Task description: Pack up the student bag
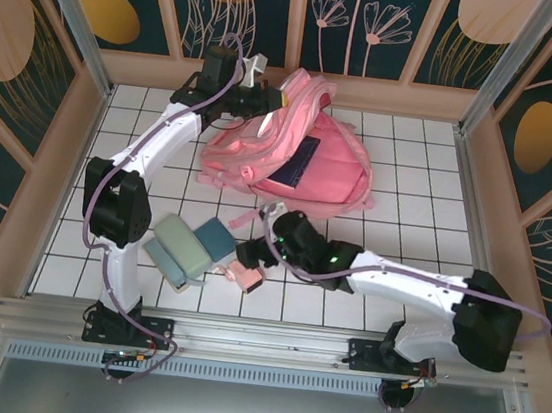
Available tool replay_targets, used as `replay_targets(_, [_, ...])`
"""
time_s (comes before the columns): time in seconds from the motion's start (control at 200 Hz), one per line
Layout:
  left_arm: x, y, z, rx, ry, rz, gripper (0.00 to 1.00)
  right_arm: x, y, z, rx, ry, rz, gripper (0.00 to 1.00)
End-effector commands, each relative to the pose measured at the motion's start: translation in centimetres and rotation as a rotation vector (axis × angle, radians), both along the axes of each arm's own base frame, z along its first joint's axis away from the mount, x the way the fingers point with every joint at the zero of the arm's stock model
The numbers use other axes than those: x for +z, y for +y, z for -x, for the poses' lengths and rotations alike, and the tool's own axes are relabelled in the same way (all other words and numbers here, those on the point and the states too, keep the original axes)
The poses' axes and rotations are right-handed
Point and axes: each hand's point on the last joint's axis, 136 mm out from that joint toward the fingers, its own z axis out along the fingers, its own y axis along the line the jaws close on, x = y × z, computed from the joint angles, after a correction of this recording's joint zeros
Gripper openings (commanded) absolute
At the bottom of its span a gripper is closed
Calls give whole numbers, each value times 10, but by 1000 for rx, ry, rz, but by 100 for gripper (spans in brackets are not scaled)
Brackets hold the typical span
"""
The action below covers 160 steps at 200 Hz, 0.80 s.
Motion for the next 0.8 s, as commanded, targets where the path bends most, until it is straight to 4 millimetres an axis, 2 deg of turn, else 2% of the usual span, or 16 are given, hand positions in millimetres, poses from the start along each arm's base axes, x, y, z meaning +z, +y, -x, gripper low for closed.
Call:
replay_targets(0.0, [46,11,-1,12,-154,36,0,-37,-2,12,25,30,143,94])
replay_targets(0.095, [44,11,0,6,-150,37,0,-49,13,30,96,30,176,95])
replay_targets(0.175, [43,11,1,4,-147,37,0,-63,19,39,131,27,219,95])
replay_targets(0.32, [45,11,4,-1,-150,43,0,-92,11,42,133,34,304,95])
replay_targets(0.495, [45,10,5,-8,-150,49,0,-96,9,41,128,16,309,91])
replay_targets(0.671, [41,8,5,-18,-135,64,0,-104,10,43,147,8,314,78])
replay_targets(0.796, [42,7,5,-19,-136,66,0,-100,11,44,157,2,301,65])
